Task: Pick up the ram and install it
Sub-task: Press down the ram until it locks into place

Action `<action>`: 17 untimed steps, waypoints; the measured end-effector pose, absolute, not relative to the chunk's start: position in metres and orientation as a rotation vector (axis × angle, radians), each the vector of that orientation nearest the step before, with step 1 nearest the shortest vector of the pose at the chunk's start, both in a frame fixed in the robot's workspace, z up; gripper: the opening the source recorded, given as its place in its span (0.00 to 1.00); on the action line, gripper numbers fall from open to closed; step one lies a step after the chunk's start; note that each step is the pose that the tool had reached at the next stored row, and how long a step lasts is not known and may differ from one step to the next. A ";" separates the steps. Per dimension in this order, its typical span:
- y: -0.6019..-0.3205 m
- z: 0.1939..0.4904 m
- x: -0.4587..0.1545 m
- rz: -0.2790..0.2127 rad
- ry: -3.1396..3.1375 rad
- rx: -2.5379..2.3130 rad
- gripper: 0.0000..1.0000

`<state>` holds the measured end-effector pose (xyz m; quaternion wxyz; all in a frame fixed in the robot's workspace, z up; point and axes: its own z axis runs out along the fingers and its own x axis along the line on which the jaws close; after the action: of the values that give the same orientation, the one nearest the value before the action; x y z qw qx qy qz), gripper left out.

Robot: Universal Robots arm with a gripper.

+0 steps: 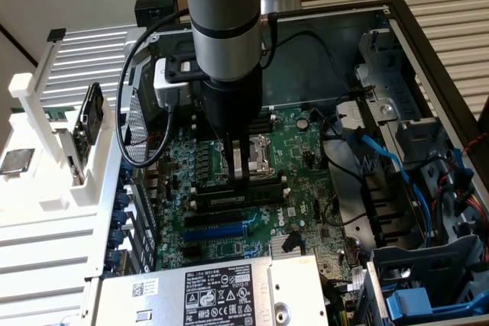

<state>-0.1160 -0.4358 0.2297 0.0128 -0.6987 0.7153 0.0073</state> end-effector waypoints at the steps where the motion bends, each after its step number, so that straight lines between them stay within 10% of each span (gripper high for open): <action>1: -0.436 0.229 -0.116 0.023 2.229 -2.177 0.11; 17: -0.437 0.226 -0.116 0.023 2.229 -2.177 0.11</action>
<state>-0.1160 -0.4373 0.2262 0.0128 -0.6987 0.7153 0.0073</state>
